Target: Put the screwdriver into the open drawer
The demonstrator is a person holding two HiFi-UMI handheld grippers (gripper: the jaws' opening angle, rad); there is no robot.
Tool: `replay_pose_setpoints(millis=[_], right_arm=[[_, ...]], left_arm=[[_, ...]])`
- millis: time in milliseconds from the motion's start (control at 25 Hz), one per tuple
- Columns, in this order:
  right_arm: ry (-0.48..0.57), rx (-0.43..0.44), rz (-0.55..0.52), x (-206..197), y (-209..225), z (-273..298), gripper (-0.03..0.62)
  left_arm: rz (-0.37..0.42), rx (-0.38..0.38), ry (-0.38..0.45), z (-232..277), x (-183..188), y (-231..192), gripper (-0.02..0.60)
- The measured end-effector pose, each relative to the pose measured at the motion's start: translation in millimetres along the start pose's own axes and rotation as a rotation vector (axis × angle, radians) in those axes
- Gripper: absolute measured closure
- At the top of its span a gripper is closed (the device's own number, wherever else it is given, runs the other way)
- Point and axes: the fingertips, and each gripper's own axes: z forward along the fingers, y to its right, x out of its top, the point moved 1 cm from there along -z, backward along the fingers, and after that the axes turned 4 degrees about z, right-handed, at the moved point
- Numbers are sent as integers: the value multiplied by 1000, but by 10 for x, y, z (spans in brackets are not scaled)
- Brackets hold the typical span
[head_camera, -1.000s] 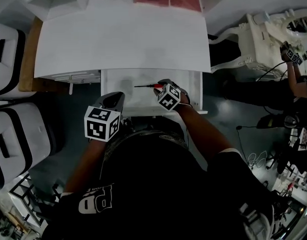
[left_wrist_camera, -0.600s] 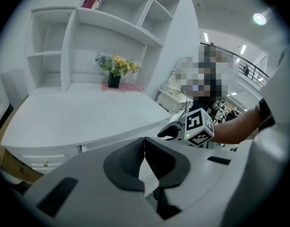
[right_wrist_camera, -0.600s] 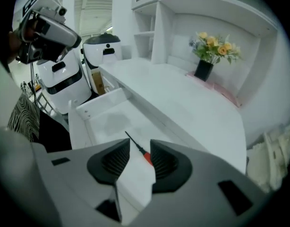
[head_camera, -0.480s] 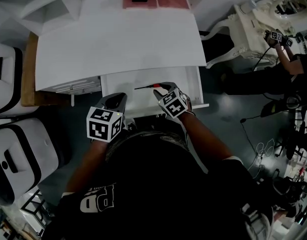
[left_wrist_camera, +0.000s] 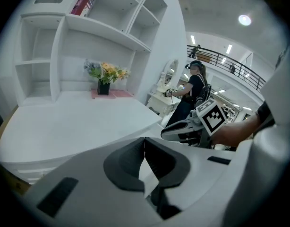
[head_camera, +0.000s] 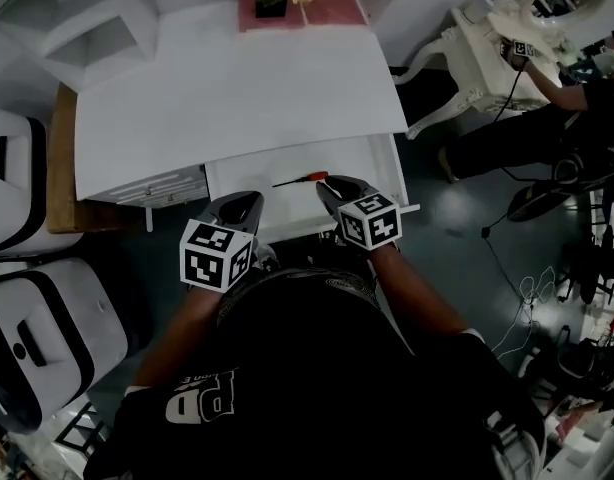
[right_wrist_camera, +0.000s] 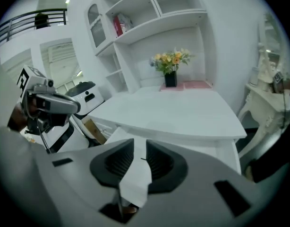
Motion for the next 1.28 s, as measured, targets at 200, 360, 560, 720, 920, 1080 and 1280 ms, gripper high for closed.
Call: replay_pose_setpoints(millis=[200,360,560,720,920,1080,1280], right_arm=[[93,-12,31,165,-134,-258,534],[148,-17,32,271,-220,-405,564],[214,7,38,347,-272,-531,583],[254,56,72,419,-268,-655,583],[287,104,59,438,-278,-827,585],[281,143,26,375,-251,-1014,585],[271,196,11,209,-152,-1333,585]], left_arm=[[25,-33,25,-35,64,54,566],[33,-50,35,-64,95,95,566],[30,-44,65,-119,150,142,566],[17,-20,98,-167,214,200,566],[-7,18,129,-201,238,352,566],[-36,52,137,-168,225,574,566],[-48,73,151,-115,211,1009,566]])
